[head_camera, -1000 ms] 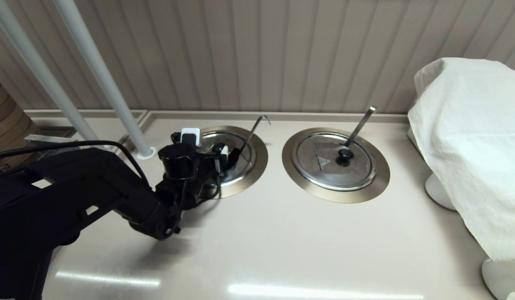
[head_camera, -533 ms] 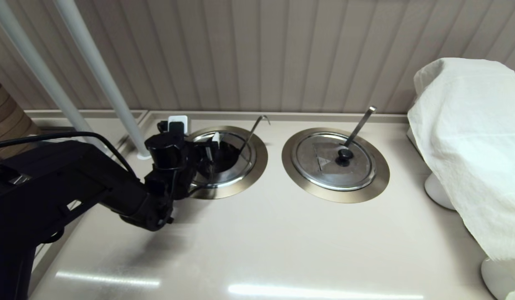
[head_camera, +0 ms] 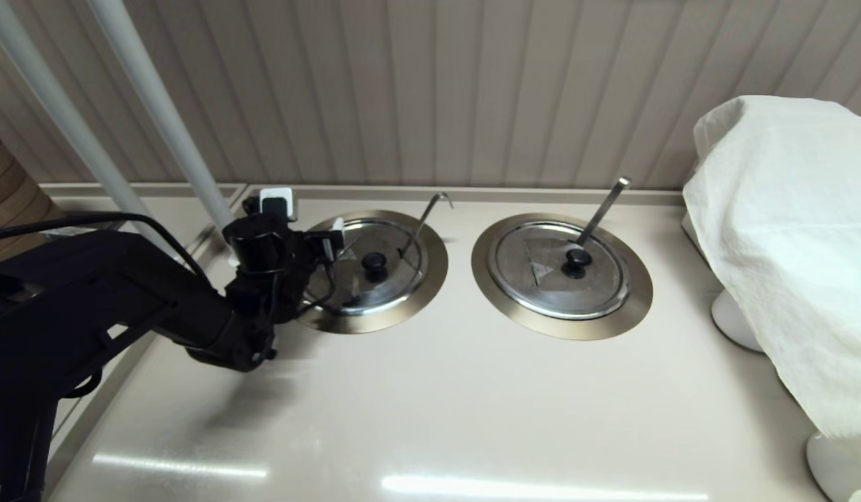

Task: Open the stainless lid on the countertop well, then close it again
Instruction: Open the lid

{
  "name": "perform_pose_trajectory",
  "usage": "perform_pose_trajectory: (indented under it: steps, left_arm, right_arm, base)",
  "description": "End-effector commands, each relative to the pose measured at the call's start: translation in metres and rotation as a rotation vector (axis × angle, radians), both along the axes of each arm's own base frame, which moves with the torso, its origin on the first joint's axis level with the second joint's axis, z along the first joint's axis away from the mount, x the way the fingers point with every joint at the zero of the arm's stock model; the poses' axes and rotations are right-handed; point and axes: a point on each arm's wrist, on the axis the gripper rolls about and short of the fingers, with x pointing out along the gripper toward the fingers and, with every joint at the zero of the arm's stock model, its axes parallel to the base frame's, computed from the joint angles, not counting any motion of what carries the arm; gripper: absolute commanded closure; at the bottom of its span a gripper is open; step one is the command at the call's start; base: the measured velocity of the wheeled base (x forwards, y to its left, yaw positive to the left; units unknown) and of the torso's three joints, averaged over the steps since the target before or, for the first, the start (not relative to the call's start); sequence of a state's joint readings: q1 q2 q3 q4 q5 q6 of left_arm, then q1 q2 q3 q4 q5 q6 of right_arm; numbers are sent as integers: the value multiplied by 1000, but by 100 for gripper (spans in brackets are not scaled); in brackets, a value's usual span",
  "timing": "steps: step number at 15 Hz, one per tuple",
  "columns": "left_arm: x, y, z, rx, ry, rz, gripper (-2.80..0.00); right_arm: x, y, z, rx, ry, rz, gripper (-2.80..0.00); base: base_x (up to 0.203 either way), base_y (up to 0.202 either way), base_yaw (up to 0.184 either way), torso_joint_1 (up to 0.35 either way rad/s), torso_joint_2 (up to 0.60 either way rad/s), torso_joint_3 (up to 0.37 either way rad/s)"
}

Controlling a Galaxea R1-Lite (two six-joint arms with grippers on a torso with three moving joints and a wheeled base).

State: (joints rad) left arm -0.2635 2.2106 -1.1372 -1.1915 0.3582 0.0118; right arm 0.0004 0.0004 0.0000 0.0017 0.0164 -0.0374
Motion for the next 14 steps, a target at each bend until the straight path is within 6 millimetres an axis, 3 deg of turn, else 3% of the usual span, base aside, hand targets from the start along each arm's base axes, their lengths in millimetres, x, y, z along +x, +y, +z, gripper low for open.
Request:
perform_pose_trajectory:
  steps: [1,4,6,8,11,14]
  left_arm:
    - [1,3,0,-4,-8,5,-280]
    - [-24,3,-6,13,53,-116,-280]
    - [-43,15,15,-6,25,-374,-280]
    - [-54,24,27,-76,13,-492,-280]
    - [-59,22,13,-40,65,-626,-280]
    - [-48,18,-20,76,128,-665,-280]
  right_arm:
    - [0,0,0,-1,-1,0,-280]
    - [0,0,0,-1,-1,0,-280]
    - [0,0,0,-1,-1,0,-280]
    - [0,0,0,-1,-1,0,-280]
    - [0,0,0,-1,-1,0,-280]
    - [0,0,0,-1,-1,0,-280]
  base:
    - [0,0,0,0,0,0]
    - [0,0,0,0,0,0]
    - [0,0,0,0,0,0]
    - [0,0,0,0,0,0]
    - [0,0,0,0,0,0]
    - [0,0,0,0,0,0]
